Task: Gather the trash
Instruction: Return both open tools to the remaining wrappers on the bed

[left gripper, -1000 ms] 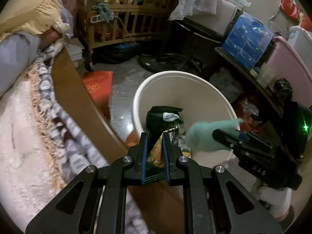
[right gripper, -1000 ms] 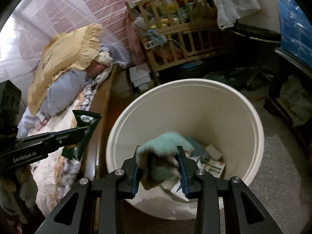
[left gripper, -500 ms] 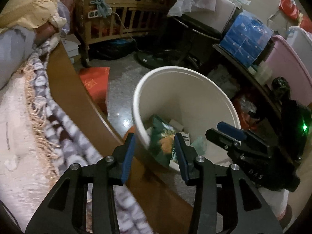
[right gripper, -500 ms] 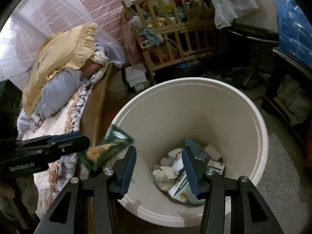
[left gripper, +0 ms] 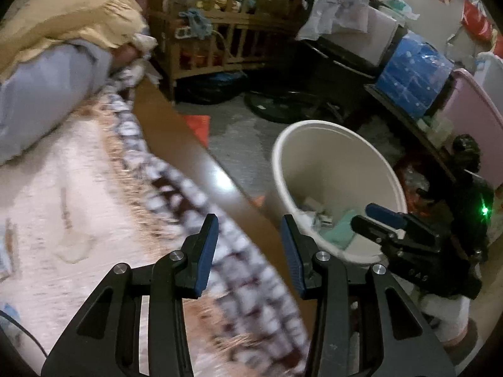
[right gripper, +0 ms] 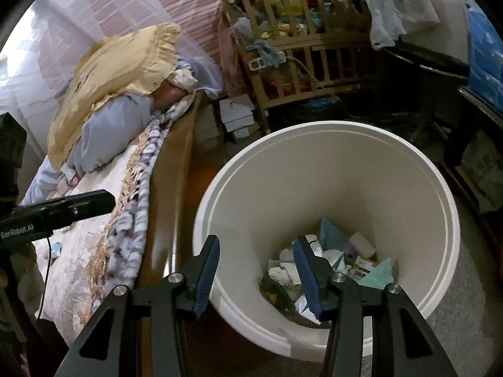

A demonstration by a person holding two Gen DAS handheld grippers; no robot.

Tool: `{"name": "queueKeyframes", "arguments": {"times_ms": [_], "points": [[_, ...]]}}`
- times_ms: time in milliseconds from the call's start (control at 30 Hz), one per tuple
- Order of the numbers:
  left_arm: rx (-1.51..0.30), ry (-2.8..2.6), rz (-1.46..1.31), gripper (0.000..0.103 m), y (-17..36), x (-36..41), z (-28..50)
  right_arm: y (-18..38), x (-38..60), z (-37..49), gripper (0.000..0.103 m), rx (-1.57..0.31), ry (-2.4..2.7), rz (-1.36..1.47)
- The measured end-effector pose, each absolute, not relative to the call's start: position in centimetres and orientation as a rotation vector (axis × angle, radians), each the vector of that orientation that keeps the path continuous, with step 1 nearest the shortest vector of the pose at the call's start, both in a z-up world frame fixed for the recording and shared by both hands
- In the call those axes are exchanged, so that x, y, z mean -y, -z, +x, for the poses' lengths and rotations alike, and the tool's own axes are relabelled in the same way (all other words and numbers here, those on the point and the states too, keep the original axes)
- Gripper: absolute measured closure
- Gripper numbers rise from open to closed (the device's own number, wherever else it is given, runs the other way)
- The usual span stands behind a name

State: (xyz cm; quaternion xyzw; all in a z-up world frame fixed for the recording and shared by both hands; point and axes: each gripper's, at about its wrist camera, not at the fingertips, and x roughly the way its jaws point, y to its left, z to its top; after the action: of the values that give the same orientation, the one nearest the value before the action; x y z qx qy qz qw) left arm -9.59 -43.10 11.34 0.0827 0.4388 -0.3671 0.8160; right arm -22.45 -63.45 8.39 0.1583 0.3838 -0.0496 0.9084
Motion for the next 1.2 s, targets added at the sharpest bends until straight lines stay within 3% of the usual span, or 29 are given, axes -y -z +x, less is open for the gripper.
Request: {"name": "queueKeyframes", "arguments": {"times_ms": [233, 367, 1200], "points": [[-0.896, 0.699, 0.197, 0.064, -12.6, 37.9, -9.2, -9.6, 59.3, -21.2, 0.053, -0.802, 0.021, 0.299], [-0.893, 0.647, 0.182, 0.064, -13.0, 34.7, -8.7, -10.3, 56.0, -20.2, 0.046, -0.799, -0.043, 0.287], [-0.936, 0.435, 0.056, 0.064, -11.6, 20.0, -7.0, -10.0, 39.7, -14.9, 0.042, -0.869, -0.325, 0.168]]}}
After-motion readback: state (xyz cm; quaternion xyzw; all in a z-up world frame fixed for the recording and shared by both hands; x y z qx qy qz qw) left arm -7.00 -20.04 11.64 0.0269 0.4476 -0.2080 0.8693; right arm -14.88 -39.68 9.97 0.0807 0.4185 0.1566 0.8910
